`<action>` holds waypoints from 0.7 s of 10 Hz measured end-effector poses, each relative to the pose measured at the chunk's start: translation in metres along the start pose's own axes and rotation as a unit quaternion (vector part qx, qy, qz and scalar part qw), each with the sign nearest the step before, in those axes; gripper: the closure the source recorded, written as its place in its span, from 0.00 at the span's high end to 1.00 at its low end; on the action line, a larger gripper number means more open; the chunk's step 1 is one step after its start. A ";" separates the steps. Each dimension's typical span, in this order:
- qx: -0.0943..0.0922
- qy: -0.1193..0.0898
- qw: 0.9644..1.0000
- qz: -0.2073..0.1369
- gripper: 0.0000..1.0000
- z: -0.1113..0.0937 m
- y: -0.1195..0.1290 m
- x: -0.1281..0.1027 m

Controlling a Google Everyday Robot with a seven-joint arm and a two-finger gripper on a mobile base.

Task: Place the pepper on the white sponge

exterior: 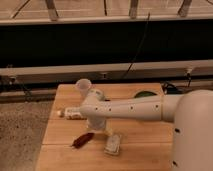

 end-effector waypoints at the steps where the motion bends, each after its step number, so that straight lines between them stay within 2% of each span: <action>1: 0.004 -0.006 1.000 -0.002 0.80 0.003 -0.005 -0.003; 4: 0.018 -0.025 0.999 -0.011 0.80 0.015 -0.037 -0.013; 7: 0.022 -0.043 0.999 -0.016 0.80 0.027 -0.046 -0.018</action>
